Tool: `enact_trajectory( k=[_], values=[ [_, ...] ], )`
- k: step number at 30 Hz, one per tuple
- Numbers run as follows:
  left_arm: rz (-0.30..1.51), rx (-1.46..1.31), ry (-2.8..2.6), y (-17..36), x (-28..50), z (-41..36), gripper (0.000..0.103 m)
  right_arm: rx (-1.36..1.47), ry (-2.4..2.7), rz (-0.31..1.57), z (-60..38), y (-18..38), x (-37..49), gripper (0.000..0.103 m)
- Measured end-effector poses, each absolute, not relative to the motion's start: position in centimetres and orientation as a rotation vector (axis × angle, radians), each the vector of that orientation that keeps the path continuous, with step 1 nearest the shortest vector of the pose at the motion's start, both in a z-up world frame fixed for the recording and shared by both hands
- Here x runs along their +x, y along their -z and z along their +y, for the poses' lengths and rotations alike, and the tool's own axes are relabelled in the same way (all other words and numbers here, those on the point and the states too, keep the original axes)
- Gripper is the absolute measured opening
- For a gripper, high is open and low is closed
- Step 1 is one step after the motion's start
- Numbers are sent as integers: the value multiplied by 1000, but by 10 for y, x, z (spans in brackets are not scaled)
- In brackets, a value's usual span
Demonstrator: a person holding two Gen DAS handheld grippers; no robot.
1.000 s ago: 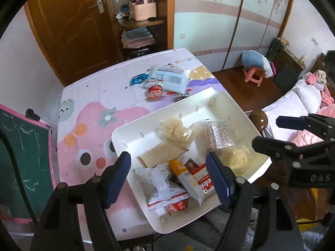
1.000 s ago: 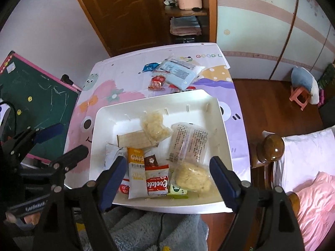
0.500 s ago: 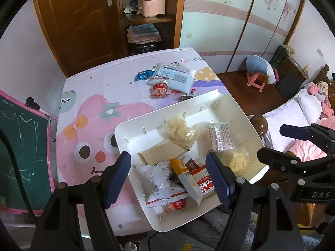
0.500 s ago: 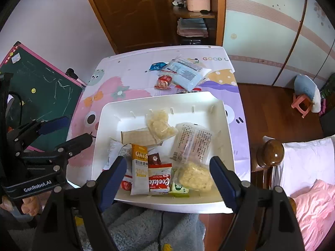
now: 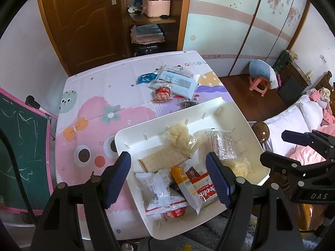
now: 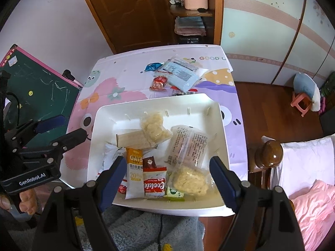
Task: Organize snacks
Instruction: 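Move both grippers from the tray toward the remaining snacks on the table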
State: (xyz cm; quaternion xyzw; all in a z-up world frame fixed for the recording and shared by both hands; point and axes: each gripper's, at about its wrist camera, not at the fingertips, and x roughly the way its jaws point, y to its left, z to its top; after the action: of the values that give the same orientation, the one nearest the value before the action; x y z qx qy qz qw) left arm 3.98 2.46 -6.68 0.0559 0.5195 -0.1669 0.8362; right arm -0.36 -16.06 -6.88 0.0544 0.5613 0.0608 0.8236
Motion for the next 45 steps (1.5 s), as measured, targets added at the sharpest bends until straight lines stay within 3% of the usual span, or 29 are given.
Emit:
enact_trajectory(
  k=[26,45],
  values=[
    [1155,42,217,100,171,3,73,307,-123,1326,-210,120,140,82],
    [1353,7,147,206,301,-37,73,252,-72,1568,-168,256,240,82]
  ],
)
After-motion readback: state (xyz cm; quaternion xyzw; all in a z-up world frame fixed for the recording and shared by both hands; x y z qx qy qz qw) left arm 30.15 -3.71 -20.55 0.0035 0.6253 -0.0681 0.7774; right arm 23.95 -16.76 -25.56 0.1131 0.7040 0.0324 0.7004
